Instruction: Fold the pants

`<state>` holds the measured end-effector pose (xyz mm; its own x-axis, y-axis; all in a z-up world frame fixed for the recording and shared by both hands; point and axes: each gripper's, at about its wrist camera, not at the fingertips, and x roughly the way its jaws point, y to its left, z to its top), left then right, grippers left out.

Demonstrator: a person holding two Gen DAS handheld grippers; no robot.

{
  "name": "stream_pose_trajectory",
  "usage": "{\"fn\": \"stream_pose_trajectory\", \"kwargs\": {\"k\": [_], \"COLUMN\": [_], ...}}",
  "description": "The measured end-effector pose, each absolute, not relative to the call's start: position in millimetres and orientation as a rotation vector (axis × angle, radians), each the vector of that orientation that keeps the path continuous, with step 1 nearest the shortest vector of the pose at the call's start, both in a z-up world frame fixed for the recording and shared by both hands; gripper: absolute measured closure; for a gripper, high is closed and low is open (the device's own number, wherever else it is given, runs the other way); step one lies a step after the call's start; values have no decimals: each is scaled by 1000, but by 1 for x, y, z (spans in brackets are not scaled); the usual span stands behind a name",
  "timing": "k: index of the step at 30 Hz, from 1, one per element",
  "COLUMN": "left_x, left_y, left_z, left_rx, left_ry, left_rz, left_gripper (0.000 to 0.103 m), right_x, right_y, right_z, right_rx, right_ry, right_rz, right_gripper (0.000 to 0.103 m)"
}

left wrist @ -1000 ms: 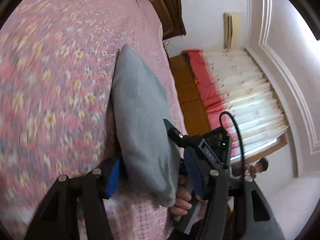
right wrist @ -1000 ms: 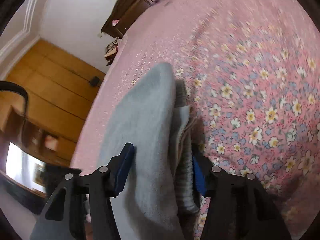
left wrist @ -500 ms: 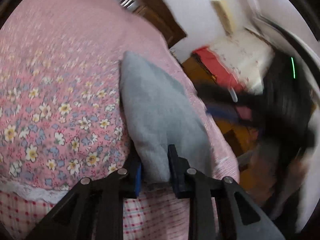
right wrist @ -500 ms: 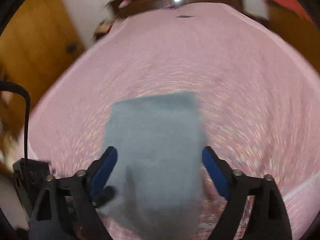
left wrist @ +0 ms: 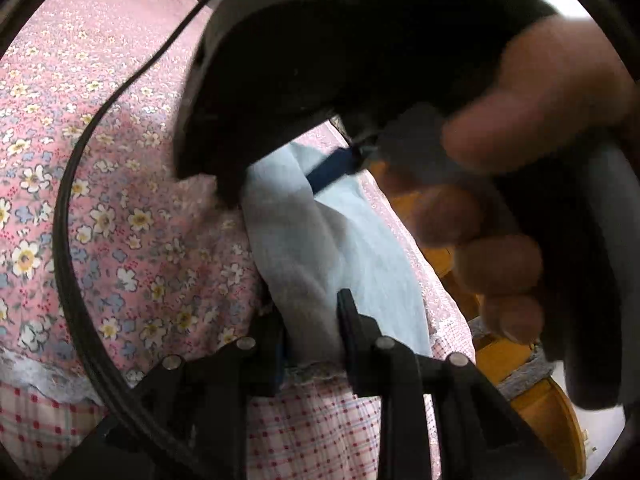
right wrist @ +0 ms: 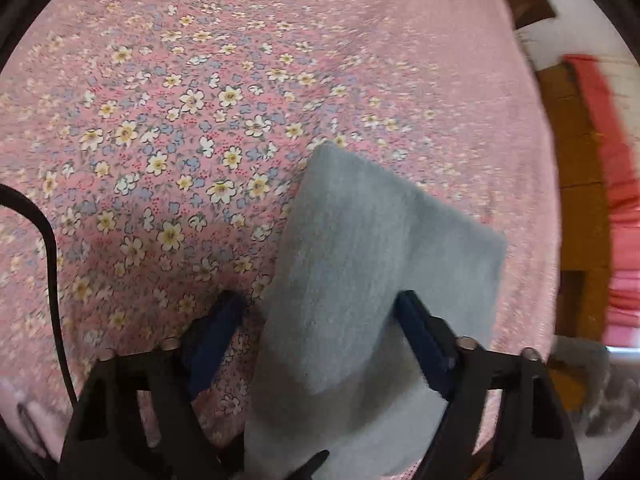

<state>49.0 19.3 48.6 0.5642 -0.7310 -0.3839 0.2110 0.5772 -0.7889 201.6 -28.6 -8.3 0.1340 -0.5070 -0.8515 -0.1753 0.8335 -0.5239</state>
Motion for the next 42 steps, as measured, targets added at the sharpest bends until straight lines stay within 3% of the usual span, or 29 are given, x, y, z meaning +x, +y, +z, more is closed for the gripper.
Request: {"fn": "stream_pose_trajectory", "kwargs": {"k": [2,4,10,15,18,22,26,29,35,37,42], "left_x": [49,51,73,78,68,37,-16,-45,-28,-35,-36], "left_y": [17,15,5,-33,-75,-122,-167,-189,-172,-140,-54], "left_z": [50,57,150,252,262,202,81,70,73,77,76], "left_rx": [-763,-752,-408,124,429,590,590,614,493,378,-101], "left_ry": [792,807,644,358,245,280,527,470,529,586,762], "left_rz": [-633,-640,-516,-369,-323,-394,-412,-284,-353,-406,-555], "left_gripper": [81,83,84,84,84,84,84,85,78,69,66], "right_x": [196,194,203,190,173,141,118,92,62,56,37], "right_y": [-21,-23,-63,-118,-147,-198,-222,-233,-229,-229,-224], "right_z": [0,15,95,194,230,186,69,-1,10,11,17], "right_rx": [-607,-550,-235,178,336,540,614,670,607,620,612], "right_ry": [1391,1370,1238,939,730,588,810,933,897,900,919], "right_rz": [-265,-231,-84,159,263,271,157,90,44,18,-55], "right_gripper": [63,73,79,79,79,78,80,80,80,80,82]}}
